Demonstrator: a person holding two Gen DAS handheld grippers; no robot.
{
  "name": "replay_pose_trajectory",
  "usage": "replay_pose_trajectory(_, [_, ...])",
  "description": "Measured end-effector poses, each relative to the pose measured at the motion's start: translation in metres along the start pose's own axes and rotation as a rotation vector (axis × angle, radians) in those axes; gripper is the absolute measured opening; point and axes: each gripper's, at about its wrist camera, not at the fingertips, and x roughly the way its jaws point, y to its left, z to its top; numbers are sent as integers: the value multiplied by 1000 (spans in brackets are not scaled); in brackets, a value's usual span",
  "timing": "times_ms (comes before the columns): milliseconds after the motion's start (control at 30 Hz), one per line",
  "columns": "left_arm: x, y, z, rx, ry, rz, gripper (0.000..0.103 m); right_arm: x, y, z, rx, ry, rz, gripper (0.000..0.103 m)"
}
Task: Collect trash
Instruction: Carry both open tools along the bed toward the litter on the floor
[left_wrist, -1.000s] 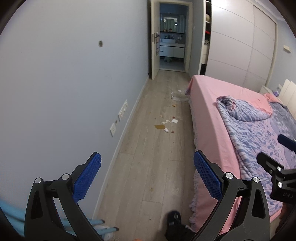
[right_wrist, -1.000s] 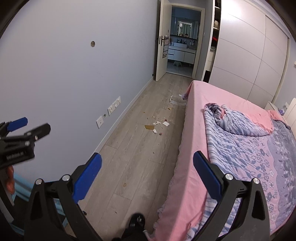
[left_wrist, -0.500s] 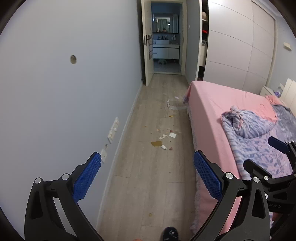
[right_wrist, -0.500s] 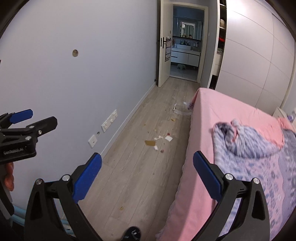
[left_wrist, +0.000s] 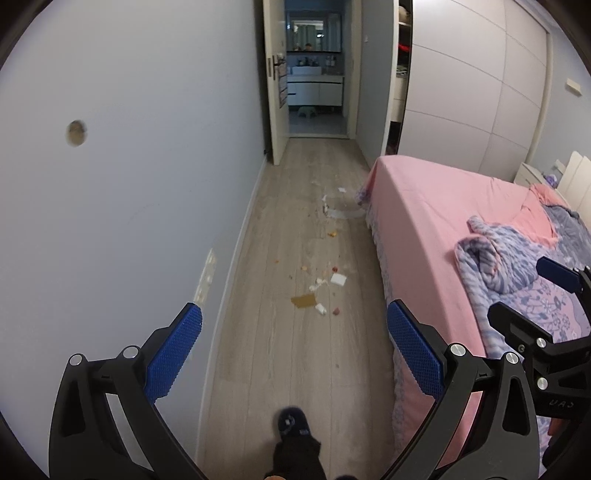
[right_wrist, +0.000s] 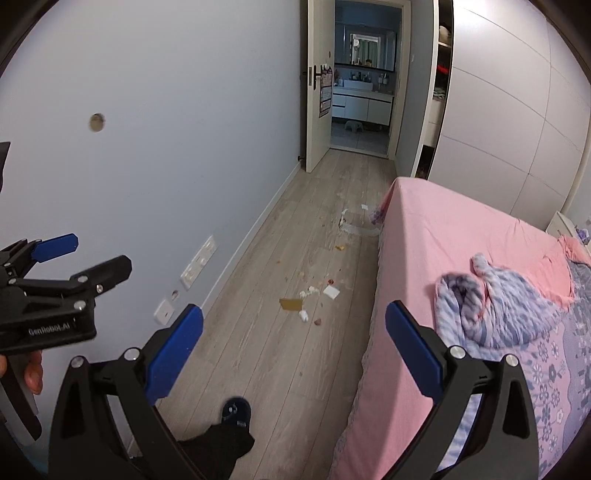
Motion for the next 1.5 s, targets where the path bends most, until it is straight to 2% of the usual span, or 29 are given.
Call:
replay_pose_trajectory(133, [52,30,51,32,-3,-12,97,44,2,44,33,19,-43,96])
replay_pose_trajectory(300, [103,60,109,71,-36,-31,97,81,-1,94,77,-6,-90,96])
replay_pose_trajectory(467, [154,82,168,30,-21,-48,97,117,-11,138,85,-4,-119,96])
replay_pose_trajectory(733, [251,83,244,13,-9,-54,97,223,-49,206,100,15,-129,96])
replay_pose_trajectory(833, [297,74,281,31,5,-29,97,259,-62,234,97,-5,-124,96])
replay_pose_trajectory(933, [337,64,329,39,35,-31,97,292,-78,270,106,5,-83,96])
replay_pose_trajectory(1067, [372,52,384,53,2,-37,97,336,-92,317,55,-8,-66,96])
replay_pose_trajectory(1233, [414,44,433,56,-6,-47,97,382,-107,372,46,-7,-66,96])
replay_pose_trajectory(1400, [472,49,484,71,-14,-68,97,437,-115,418,68,0,-82,96])
replay_pose_trajectory(1500, [506,60,513,76,-60,-45,97,475,-118,444,84,6,-104,96])
